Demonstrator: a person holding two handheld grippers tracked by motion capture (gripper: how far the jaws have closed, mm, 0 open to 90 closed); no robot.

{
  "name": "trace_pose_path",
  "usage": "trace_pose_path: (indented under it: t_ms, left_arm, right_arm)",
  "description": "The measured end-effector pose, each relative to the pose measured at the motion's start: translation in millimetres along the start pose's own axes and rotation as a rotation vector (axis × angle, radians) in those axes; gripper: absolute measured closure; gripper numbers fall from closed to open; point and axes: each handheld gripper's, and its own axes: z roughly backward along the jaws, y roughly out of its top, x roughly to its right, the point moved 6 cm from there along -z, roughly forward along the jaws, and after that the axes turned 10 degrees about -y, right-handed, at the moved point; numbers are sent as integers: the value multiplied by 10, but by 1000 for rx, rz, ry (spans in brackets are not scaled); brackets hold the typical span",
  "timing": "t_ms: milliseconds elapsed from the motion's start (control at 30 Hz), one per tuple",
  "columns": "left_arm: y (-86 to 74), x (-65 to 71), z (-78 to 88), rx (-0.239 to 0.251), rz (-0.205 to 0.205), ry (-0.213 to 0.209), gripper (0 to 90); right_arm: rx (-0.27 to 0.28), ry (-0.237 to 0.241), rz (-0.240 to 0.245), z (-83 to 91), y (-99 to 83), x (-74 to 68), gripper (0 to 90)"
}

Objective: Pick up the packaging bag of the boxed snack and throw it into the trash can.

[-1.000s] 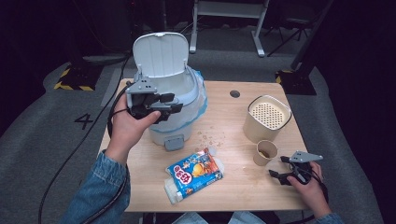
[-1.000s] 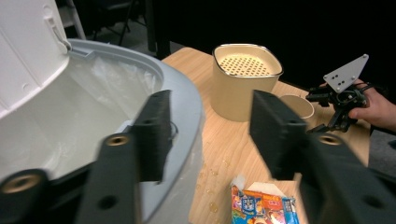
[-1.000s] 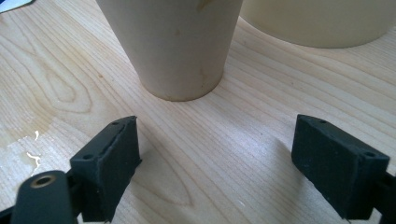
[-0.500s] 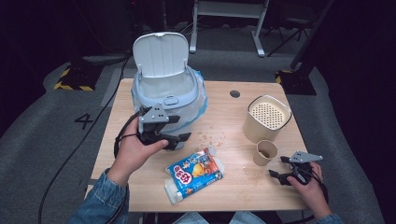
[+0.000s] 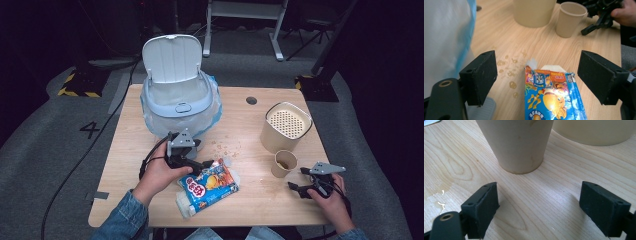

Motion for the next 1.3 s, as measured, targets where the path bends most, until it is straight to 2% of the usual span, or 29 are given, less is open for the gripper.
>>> trace_pose_path:
  t_ms: [200, 300, 333, 400, 467, 567, 800, 833, 933, 1000, 1067, 1133, 1167, 1200, 1233, 1300]
  left_arm:
    - [-201, -89, -206, -32, 54, -8, 211]
    - [-302, -123, -283, -47, 79, -20, 271]
    - [-348, -135, -302, -66, 88, -27, 292]
    - [-405, -150, -338, -81, 99, -40, 366]
    - [-469, -171, -363, -118, 96, -48, 384]
    - [-536, -185, -405, -151, 146, -74, 416]
    - [-617, -220, -454, -210, 190, -90, 483]
    - [-640, -222, -468, -234, 188, -101, 524]
    - [-662, -215, -486, -252, 188, -109, 573]
    - [-682, -210, -497, -273, 188, -115, 638]
    - [-683, -201, -497, -279, 180, -108, 682]
    - [-661, -191, -480, -287, 168, -120, 772]
    - [-651, -183, -477, -284, 167, -127, 854]
    - [-641, -170, -468, -285, 176, -135, 854]
    - [-626, -165, -463, -279, 170, -136, 886]
    - [-588, -147, -428, -269, 161, -138, 889]
  right_arm:
    - [0, 0, 0, 0, 0, 0, 159]
    - [0, 0, 0, 0, 0, 0, 159]
    - [0, 0, 0, 0, 0, 0, 159]
    - [0, 0, 0, 0, 0, 0, 159]
    - [0, 0, 0, 0, 0, 0, 159]
    - [0, 0, 0, 0, 0, 0, 159]
    - [0, 0, 0, 0, 0, 0, 159]
    - [0, 0, 0, 0, 0, 0, 159]
    - [0, 0, 0, 0, 0, 0, 159]
    - [0, 0, 0, 0, 0, 0, 159]
    - [0, 0, 0, 0, 0, 0, 159]
    - [0, 0, 0, 0, 0, 0, 159]
    - [0, 0, 0, 0, 0, 0, 159]
    - [0, 0, 0, 0, 0, 0, 159]
    - [0, 0, 0, 0, 0, 0, 159]
    - [0, 0, 0, 0, 0, 0, 159]
